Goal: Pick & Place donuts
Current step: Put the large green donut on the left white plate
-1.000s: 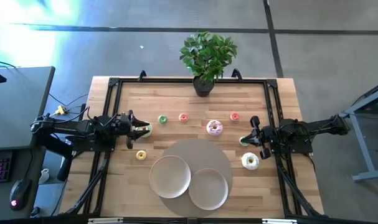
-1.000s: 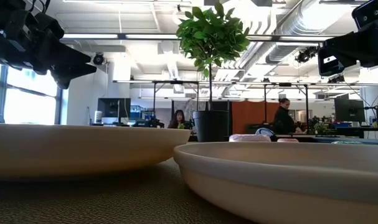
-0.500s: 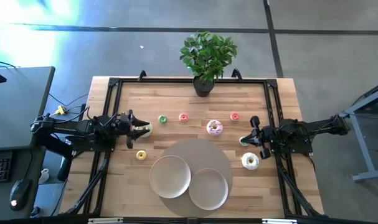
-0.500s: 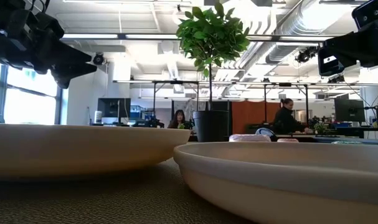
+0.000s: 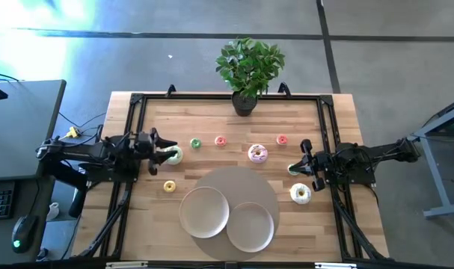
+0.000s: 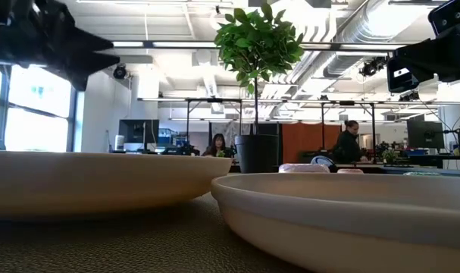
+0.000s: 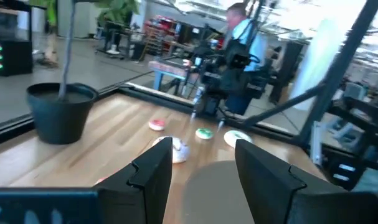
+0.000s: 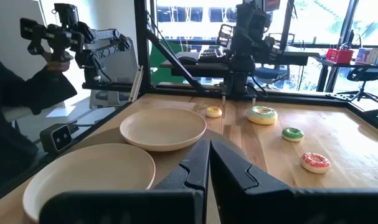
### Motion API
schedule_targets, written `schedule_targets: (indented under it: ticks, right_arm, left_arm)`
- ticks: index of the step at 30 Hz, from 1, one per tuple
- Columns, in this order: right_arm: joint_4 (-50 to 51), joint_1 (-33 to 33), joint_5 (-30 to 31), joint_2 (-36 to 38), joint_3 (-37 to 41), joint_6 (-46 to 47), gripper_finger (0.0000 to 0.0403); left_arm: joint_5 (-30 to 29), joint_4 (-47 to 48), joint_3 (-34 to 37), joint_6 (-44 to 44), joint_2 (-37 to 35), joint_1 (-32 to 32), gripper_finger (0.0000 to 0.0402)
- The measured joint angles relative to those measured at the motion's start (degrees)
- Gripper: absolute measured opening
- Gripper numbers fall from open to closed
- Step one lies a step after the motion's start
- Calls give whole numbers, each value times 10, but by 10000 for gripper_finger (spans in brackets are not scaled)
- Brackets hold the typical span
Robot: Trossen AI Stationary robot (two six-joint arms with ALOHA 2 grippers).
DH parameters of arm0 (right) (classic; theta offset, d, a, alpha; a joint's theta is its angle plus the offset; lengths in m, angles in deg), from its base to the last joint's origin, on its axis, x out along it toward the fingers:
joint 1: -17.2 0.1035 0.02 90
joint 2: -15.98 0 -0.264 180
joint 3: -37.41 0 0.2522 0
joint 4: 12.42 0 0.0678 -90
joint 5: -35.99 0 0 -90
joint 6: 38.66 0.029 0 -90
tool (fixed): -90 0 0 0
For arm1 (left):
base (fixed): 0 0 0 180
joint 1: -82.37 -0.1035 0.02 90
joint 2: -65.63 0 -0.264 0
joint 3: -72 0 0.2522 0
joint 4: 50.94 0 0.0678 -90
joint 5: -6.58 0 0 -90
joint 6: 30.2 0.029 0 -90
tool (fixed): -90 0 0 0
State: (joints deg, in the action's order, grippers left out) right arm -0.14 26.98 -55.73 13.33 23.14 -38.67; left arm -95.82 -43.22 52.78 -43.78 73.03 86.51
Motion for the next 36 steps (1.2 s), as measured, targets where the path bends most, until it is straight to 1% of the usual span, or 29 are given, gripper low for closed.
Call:
schedule_targets:
  ticks: [2,4,8,10,12,14,19,22,25,29,31,33,36]
  right_arm:
    - [0,0,0,0,0,0,12]
    - [0,0,0,0,0,0,12]
    - [0,0,0,0,0,0,12]
    - [0,0,0,0,0,0,12]
    - [0,0,0,0,0,0,12]
    - [0,0,0,0,0,0,12]
    - [0,0,0,0,0,0,12]
    - [-1,0,0,0,0,-1,12]
    - [-1,0,0,0,0,-2,12]
    - [-1,0,0,0,0,-1,12]
    - [-1,0,0,0,0,0,12]
    - [-1,0,0,0,0,0,12]
    - [-5,0,-1,0,0,0,12]
  left_arm:
    - [0,17,-12,2,0,0,174]
    - [-9,55,-26,2,0,0,174]
    - [-49,153,-59,-2,7,0,174]
    - [-67,193,-71,-28,22,0,174]
    - [-70,212,-74,-71,44,0,174]
    - [-53,233,-75,-115,74,0,174]
    - [-25,294,-75,-179,184,0,174]
    - [-8,290,-75,-181,258,0,174]
    - [-8,283,-75,-179,324,0,174]
    - [-44,271,-77,-181,389,0,174]
    - [-52,252,-77,-170,413,1,173]
    - [-58,232,-77,-149,431,1,164]
    - [-64,217,-77,-126,447,0,130]
